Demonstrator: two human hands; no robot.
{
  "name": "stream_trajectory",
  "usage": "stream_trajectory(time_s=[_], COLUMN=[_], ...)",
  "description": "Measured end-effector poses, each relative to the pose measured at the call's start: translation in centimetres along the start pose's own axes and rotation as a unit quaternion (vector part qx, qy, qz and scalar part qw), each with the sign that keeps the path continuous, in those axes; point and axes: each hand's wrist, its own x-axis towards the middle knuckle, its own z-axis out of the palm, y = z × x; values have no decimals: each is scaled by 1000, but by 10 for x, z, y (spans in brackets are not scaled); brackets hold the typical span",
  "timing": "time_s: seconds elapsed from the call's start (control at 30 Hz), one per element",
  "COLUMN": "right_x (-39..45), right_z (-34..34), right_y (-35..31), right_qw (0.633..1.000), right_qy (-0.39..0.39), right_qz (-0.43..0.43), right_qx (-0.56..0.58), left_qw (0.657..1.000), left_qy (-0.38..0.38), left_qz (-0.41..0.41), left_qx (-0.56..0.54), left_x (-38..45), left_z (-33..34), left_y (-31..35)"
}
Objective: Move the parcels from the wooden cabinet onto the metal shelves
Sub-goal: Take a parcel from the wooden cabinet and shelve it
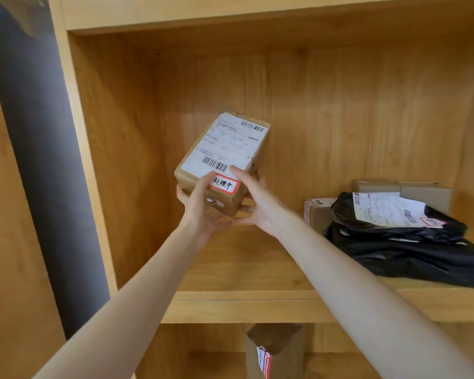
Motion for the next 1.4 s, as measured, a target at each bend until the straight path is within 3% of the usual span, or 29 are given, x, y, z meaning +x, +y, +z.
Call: stream_trajectory(time_s=[0.13,0.27,0.43,0.83,1.07,1.4], right_x=[-1,-7,-9,-18,-30,-125], right_z=[-16,-38,-52,-84,-113,-200], right_y=[3,0,1,15,17,-39], right_qw=[999,999,998,998,992,981], right_qy=[35,14,-10,30,104,171], right_qz=[-27,-18,-7,0,4,-33], right_qx=[-7,-23,-57,-56,-75,-90], left_qw=[995,986,968,974,971,954], left_qy=[-35,-51,-124,-161,-203,-282], left_qz=[-21,-22,-13,-15,-35,-17], left_qx=[94,155,216,160,120,104], left_x=[-1,9,12,22,26,-40], left_z=[-4,-18,-23,0,26,141], left_y=[-2,12,11,-32,-67,-81])
